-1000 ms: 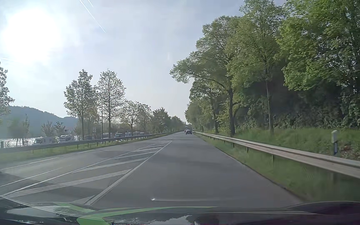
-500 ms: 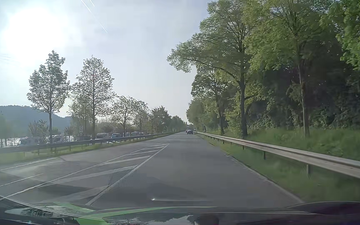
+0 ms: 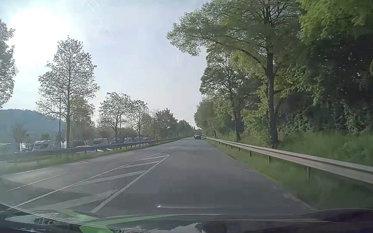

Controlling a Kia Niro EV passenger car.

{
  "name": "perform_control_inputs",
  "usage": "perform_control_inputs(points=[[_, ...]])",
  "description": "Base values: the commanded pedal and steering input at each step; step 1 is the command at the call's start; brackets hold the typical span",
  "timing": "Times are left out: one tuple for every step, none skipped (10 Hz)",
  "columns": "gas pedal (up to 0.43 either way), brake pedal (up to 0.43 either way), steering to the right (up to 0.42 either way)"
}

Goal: Follow the waypoints while adhering to traffic rules and regulations

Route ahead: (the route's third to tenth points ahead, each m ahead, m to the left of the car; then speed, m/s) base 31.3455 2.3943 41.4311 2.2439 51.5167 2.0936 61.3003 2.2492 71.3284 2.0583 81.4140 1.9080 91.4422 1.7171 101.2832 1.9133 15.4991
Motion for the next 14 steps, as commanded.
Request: perform_control_inputs(points=[[0.520,0.000,-0.003],[0.520,0.000,-0.003],[0.520,0.000,-0.003],[0.520,0.000,-0.003],[0.520,0.000,-0.002],[0.520,0.000,-0.001],[0.520,0.000,-0.001],[0.512,0.000,0.000],[0.512,0.000,-0.001],[0.512,0.000,-0.001],[0.512,0.000,-0.001],[0.512,0.000,-0.001],[0.488,0.000,-0.002],[0.480,0.000,-0.002]])
